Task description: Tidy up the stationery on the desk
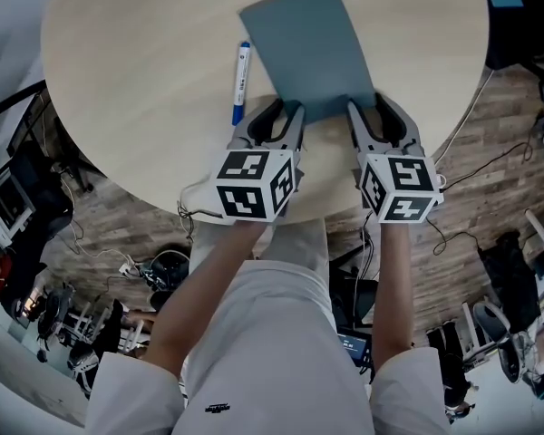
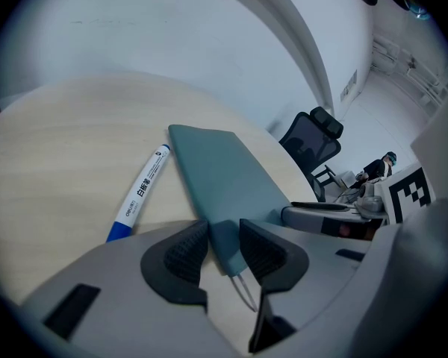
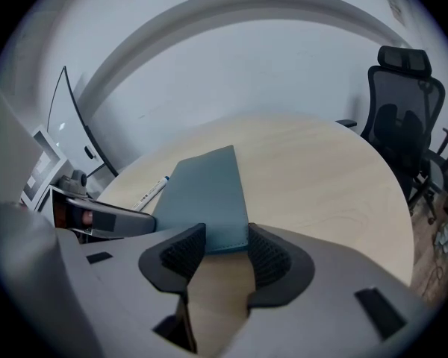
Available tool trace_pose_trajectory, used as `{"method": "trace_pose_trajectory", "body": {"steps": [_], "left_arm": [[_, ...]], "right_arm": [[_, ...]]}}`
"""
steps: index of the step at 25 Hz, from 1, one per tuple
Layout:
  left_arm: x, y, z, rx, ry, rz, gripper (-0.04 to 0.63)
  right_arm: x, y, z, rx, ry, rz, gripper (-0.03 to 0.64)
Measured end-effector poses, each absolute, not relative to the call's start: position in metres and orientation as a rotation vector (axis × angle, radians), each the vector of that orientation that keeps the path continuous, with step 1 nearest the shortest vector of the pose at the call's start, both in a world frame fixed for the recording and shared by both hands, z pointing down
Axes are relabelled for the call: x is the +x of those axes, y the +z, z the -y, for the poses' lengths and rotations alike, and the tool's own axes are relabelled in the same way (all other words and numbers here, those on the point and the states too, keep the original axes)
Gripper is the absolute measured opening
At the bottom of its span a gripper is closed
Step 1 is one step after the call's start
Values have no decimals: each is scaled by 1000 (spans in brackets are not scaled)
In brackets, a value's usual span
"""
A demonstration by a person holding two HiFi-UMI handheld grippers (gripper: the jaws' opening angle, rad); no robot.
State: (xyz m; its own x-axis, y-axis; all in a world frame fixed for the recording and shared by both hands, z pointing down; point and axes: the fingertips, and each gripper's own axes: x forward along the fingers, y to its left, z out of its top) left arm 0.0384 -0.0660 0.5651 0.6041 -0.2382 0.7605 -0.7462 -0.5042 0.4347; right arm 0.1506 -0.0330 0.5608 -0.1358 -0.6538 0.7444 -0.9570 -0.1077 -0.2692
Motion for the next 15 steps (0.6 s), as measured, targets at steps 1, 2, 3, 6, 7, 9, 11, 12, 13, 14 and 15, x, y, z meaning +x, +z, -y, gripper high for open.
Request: {"method": "trace_pose_trajectory", "body": {"steps": [1, 2, 3, 6, 7, 9, 11, 12, 13, 14, 15], "left_arm": [[37, 564, 66, 2045, 821, 775, 144], [37, 563, 66, 2049, 821, 773, 144], [37, 563, 66, 2053, 822, 769, 144], [35, 562, 64, 2069, 841, 757, 144], [34, 562, 62, 2075, 848, 754, 144], [34, 561, 61, 2087, 858, 744, 144], [34, 561, 60, 2095, 866, 735, 144], [35, 561, 59, 2099, 869, 731, 144], [35, 562, 59, 2102, 873, 724, 144], [35, 562, 58, 2105, 877, 717, 144], [35, 562, 57, 2109, 882, 708, 144]], "right_arm": [[149, 560, 30, 1768, 1127, 1794, 201], [147, 560, 26, 1769, 1135, 1789, 201], [145, 559, 22, 1770, 1141, 1783, 201], [136, 558, 7, 1772, 1155, 1767, 201], [133, 557, 2, 1773, 1163, 1763, 201], [129, 554, -6, 1789, 1190, 1756, 201], [126, 551, -12, 1808, 1214, 1744, 201], [124, 551, -15, 1814, 1220, 1737, 201], [122, 550, -19, 1819, 1224, 1730, 201], [120, 550, -22, 1822, 1229, 1723, 201], [118, 549, -26, 1825, 1236, 1717, 201]]}}
